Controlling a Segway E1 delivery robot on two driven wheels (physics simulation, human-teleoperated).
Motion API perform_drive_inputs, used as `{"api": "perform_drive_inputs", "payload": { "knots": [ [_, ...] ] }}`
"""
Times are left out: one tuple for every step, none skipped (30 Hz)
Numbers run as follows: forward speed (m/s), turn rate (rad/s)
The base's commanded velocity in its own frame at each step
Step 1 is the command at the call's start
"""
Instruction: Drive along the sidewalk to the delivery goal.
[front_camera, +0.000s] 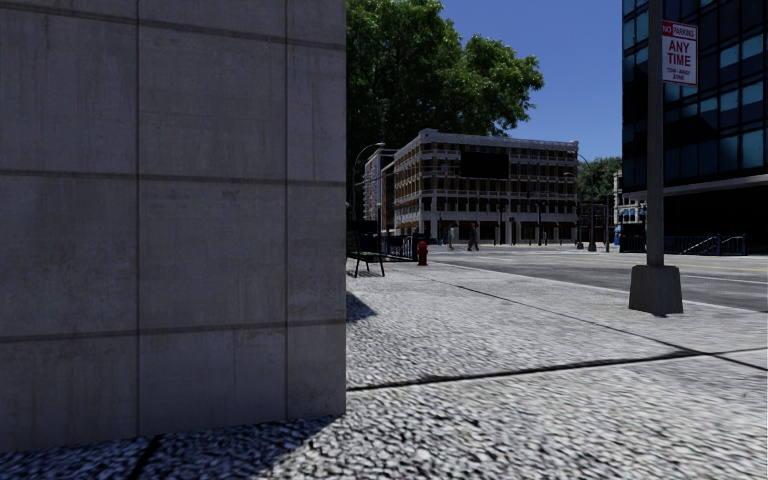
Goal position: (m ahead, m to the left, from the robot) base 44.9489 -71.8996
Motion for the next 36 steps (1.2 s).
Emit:
{"api": "perform_drive_inputs", "payload": {
  "knots": [
    [0.0, 0.0],
    [0.0, 0.0],
    [0.0, 0.0],
    [0.0, 0.0],
    [0.0, 0.0],
    [0.0, 0.0],
    [0.0, 0.0],
    [0.0, 0.0],
    [0.0, 0.0],
    [0.0, 0.0],
    [0.0, 0.0],
    [0.0, 0.0],
    [0.0, 0.0],
    [0.0, 0.0],
    [0.0, 0.0],
    [0.0, -0.19],
    [0.0, -0.38],
    [0.0, -0.44],
    [0.17, -0.46],
    [0.31, -0.47],
    [0.38, -0.47],
    [0.38, -0.47],
    [0.45, -0.48],
    [0.54, -0.54],
    [0.58, -0.59],
    [0.59, -0.61],
    [0.6, -0.62],
    [0.61, -0.62],
    [0.61, -0.62],
    [0.61, -0.62],
    [0.61, -0.62],
    [0.61, -0.62],
    [0.61, -0.62],
    [0.61, -0.62],
    [0.61, -0.62],
    [0.61, -0.62]
  ]
}}
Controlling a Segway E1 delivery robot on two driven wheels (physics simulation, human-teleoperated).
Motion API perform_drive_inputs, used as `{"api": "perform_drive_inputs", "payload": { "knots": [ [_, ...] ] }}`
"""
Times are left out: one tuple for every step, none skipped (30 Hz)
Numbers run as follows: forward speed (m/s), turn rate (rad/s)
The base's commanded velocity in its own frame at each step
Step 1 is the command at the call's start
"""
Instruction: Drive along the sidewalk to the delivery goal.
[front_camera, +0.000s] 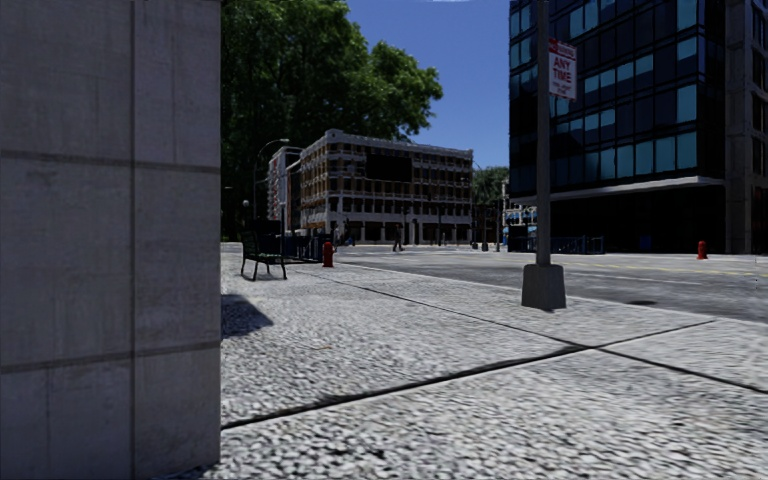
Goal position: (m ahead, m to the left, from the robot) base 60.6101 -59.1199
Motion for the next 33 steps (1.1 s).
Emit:
{"api": "perform_drive_inputs", "payload": {
  "knots": [
    [0.61, -0.62],
    [0.61, -0.62],
    [0.61, -0.62],
    [0.61, -0.62],
    [0.61, -0.62],
    [0.61, -0.62],
    [0.61, -0.62],
    [0.61, -0.62],
    [0.61, -0.62],
    [0.61, -0.59],
    [0.61, 0.0],
    [0.61, 0.0],
    [0.61, 0.0],
    [0.61, 0.0],
    [0.61, 0.0],
    [0.61, 0.0],
    [0.62, 0.0],
    [0.73, 0.0],
    [0.8, 0.0],
    [0.82, 0.0],
    [0.85, 0.0],
    [0.91, 0.0],
    [1.0, 0.0],
    [1.79, 0.0],
    [1.79, 0.0],
    [2.0, 0.0],
    [2.0, 0.0],
    [2.0, 0.0],
    [2.0, 0.0],
    [2.0, 0.0],
    [2.0, 0.0],
    [2.0, 0.04],
    [2.0, 0.13]
  ]
}}
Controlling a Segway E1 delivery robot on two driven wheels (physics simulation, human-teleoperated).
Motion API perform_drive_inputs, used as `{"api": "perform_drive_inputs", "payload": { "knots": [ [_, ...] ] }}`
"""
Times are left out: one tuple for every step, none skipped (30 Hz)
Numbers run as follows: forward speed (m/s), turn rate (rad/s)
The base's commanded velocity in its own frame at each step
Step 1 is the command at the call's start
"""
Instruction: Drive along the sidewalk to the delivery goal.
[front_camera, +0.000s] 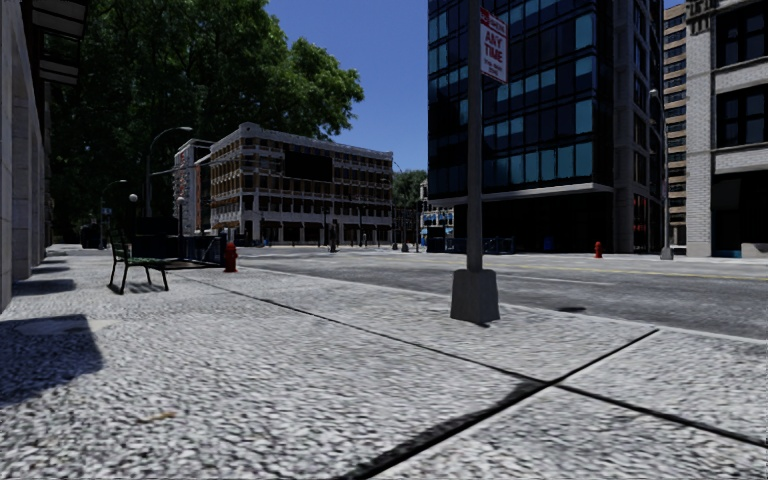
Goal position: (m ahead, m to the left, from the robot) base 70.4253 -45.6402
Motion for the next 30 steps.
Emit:
{"api": "perform_drive_inputs", "payload": {
  "knots": [
    [2.0, 0.13],
    [2.0, 0.17],
    [2.0, 0.19],
    [2.0, 0.24],
    [2.0, 0.27],
    [2.0, 0.31],
    [2.0, 0.34],
    [2.0, 0.35],
    [2.0, 0.35],
    [2.0, 0.35],
    [2.0, 0.35],
    [2.0, 0.35],
    [2.0, 0.35],
    [2.0, 0.35],
    [2.0, 0.35],
    [2.0, 0.35],
    [2.0, 0.35],
    [2.0, 0.35],
    [2.0, 0.35],
    [2.0, 0.35],
    [2.0, 0.35],
    [2.0, 0.35],
    [2.0, 0.35],
    [2.0, 0.35],
    [2.0, 0.35],
    [2.0, 0.35],
    [2.0, 0.35],
    [2.0, 0.35],
    [2.0, 0.35],
    [2.0, 0.35]
  ]
}}
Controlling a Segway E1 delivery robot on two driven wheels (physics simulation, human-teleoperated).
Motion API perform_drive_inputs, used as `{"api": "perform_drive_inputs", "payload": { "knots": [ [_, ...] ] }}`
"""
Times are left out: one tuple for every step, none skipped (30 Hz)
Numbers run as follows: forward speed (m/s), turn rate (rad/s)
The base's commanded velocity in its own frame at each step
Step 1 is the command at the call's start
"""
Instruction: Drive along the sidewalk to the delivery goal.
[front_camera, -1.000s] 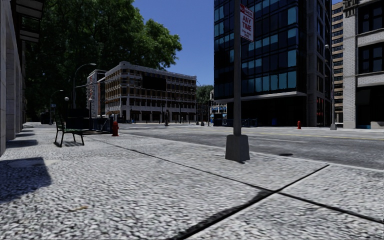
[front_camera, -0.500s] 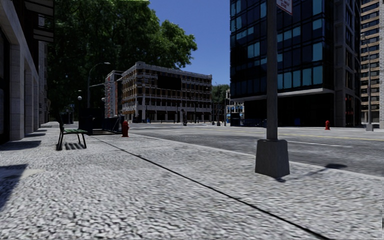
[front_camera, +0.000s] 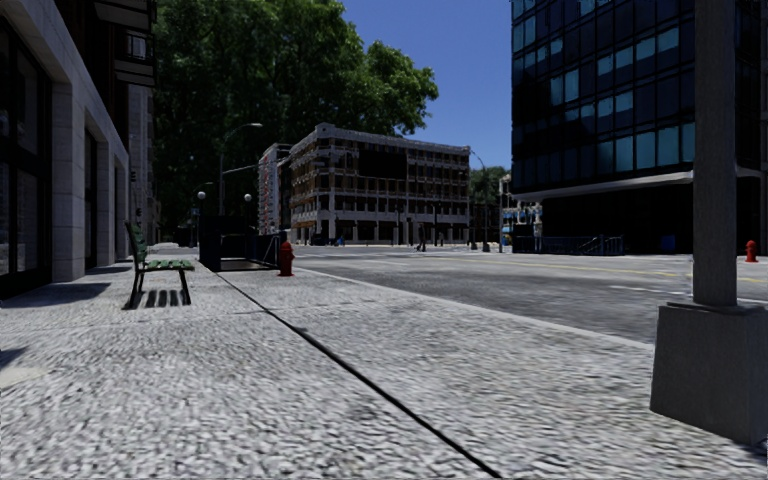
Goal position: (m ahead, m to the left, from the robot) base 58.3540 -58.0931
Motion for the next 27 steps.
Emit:
{"api": "perform_drive_inputs", "payload": {
  "knots": [
    [2.0, 0.35],
    [2.0, 0.35],
    [2.0, 0.35],
    [2.0, 0.35],
    [2.0, 0.35],
    [2.0, 0.35],
    [2.0, 0.35],
    [2.0, 0.35],
    [2.0, 0.35],
    [2.0, 0.35],
    [2.0, 0.35],
    [2.0, 0.35],
    [2.0, 0.35],
    [2.0, 0.35],
    [2.0, 0.35],
    [2.0, 0.35],
    [2.0, 0.35],
    [2.0, 0.35],
    [2.0, 0.35],
    [2.0, 0.35],
    [2.0, 0.35],
    [2.0, 0.35],
    [2.0, 0.35],
    [2.0, 0.35],
    [2.0, 0.34],
    [2.0, 0.33],
    [2.0, 0.33]
  ]
}}
